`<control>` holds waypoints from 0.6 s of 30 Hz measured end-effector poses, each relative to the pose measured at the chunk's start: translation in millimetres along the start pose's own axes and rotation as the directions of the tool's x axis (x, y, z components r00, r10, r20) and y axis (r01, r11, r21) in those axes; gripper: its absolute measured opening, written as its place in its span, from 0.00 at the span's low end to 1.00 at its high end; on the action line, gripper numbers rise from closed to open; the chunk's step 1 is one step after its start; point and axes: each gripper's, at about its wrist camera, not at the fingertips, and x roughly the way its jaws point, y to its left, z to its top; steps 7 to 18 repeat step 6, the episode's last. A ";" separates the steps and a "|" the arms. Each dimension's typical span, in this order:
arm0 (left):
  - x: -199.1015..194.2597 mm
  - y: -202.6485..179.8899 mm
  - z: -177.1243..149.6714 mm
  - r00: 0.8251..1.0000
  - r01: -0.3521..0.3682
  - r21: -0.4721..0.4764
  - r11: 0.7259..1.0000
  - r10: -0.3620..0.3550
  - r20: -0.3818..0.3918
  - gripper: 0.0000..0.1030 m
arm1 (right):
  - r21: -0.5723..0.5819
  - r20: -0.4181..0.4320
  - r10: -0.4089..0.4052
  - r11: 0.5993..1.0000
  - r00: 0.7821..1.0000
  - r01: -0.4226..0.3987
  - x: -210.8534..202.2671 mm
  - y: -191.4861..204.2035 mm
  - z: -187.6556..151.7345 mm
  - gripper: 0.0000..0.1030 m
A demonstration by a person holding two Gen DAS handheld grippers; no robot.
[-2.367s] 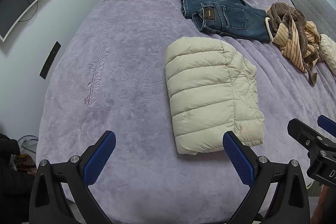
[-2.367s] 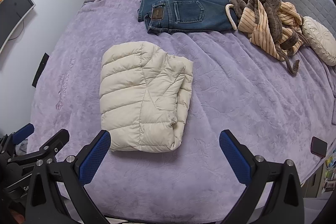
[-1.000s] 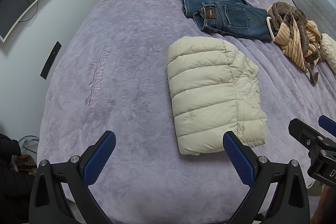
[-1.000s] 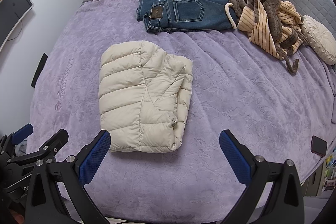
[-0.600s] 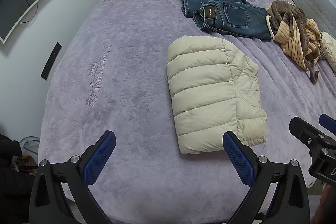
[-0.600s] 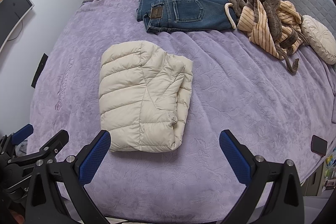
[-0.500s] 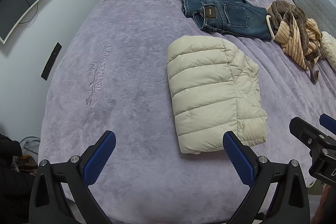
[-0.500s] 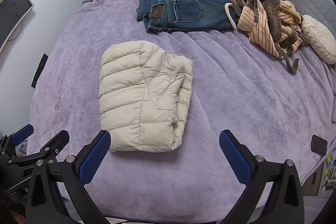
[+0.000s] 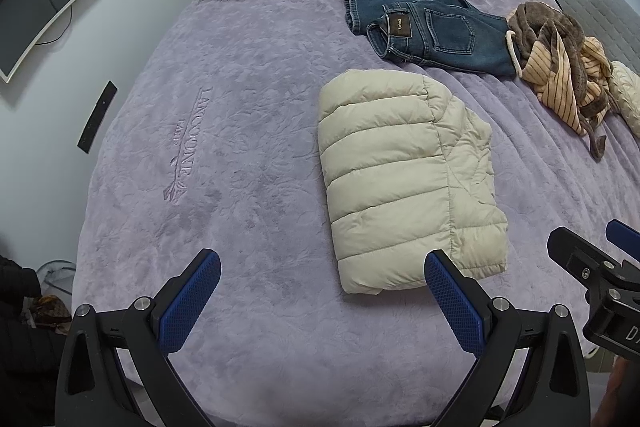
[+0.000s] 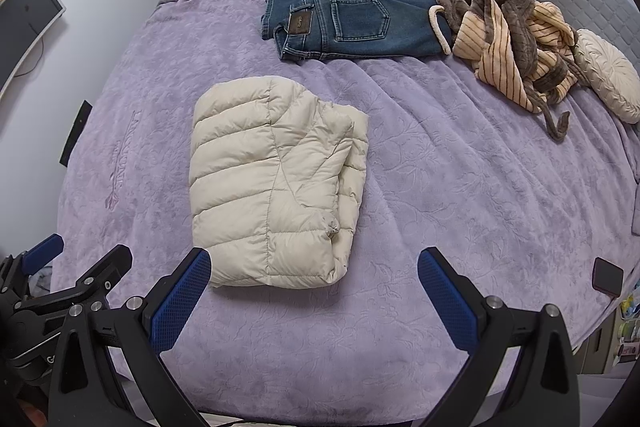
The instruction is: Fold large clothes
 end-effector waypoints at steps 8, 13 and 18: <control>-1.6 -3.4 0.0 1.000 0.009 0.008 1.000 -0.009 -0.002 0.99 | -0.001 0.000 -0.001 1.000 1.000 0.001 0.2 -0.8 0.2 1.00; -1.6 -3.4 0.0 1.000 0.009 0.008 1.000 -0.009 -0.002 0.99 | -0.001 0.000 -0.001 1.000 1.000 0.001 0.2 -0.8 0.2 1.00; -1.6 -3.4 0.0 1.000 0.009 0.008 1.000 -0.009 -0.002 0.99 | -0.001 0.000 -0.001 1.000 1.000 0.001 0.2 -0.8 0.2 1.00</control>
